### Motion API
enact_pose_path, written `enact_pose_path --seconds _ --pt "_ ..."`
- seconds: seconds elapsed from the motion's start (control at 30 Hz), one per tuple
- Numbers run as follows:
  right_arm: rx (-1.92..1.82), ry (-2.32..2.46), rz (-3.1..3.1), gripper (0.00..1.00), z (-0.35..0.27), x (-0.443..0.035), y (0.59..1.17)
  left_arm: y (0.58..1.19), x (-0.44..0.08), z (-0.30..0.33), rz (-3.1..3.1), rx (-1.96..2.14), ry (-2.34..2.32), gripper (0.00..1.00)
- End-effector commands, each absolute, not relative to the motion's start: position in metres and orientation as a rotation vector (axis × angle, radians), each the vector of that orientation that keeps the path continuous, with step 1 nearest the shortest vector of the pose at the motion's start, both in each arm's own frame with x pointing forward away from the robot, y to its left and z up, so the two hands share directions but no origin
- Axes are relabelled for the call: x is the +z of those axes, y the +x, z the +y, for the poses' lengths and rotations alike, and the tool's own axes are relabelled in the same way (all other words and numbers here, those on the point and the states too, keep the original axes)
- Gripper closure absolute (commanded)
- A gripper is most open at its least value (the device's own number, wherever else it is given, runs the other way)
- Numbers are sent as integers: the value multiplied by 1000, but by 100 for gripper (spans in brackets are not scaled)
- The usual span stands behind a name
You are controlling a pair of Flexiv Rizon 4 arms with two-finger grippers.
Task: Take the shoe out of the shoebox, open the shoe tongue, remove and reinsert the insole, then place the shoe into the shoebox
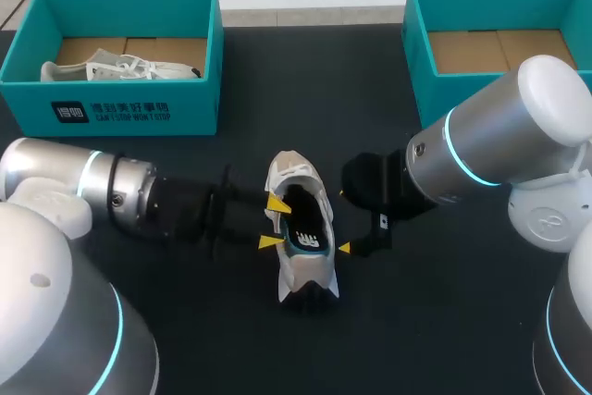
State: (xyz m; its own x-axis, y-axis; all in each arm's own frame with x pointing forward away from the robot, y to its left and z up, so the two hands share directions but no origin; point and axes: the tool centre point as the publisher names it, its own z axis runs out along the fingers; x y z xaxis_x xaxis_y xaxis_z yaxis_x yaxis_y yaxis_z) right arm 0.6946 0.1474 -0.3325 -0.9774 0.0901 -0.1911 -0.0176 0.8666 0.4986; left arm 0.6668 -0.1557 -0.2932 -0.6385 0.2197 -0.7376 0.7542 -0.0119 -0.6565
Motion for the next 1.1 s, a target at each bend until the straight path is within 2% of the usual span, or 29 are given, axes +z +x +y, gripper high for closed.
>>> enact_pose_path --seconds 0.03,0.37,0.47,0.63,0.7,0.77,0.83,0.9,0.97,1.0,1.03,1.1 --pt "759 57 2829 0 148 -334 693 666 -286 -147 1853 -1685 1017 57" --pt "759 57 2829 0 148 -334 693 662 -261 -144 1969 -1684 1174 53" --pt "759 57 2829 0 148 -334 693 664 -255 -141 2019 -1646 1233 49" --pt "759 57 2829 0 148 -334 693 668 -250 -138 2047 -1643 1304 50" --pt "759 57 2829 0 148 -334 693 669 -251 -138 2098 -1587 1362 44" --pt "759 57 2829 0 148 -334 693 673 -248 -135 2111 -1599 1379 32" --pt "759 57 2829 0 148 -334 693 677 -245 -133 2132 -1592 1412 31" --pt "759 57 2829 0 148 -334 693 679 -242 -133 2179 -1615 1467 26" --pt "759 57 2829 0 148 -334 693 681 -239 -134 2251 -1590 1525 28" --pt "759 57 2829 0 148 -334 693 682 -238 -134 2286 -1571 1551 22" --pt "759 57 2829 0 148 -334 693 682 -238 -134 2286 -1571 1551 4" --pt "759 57 2829 0 148 -334 693 682 -238 -134 2286 -1571 1551 0"
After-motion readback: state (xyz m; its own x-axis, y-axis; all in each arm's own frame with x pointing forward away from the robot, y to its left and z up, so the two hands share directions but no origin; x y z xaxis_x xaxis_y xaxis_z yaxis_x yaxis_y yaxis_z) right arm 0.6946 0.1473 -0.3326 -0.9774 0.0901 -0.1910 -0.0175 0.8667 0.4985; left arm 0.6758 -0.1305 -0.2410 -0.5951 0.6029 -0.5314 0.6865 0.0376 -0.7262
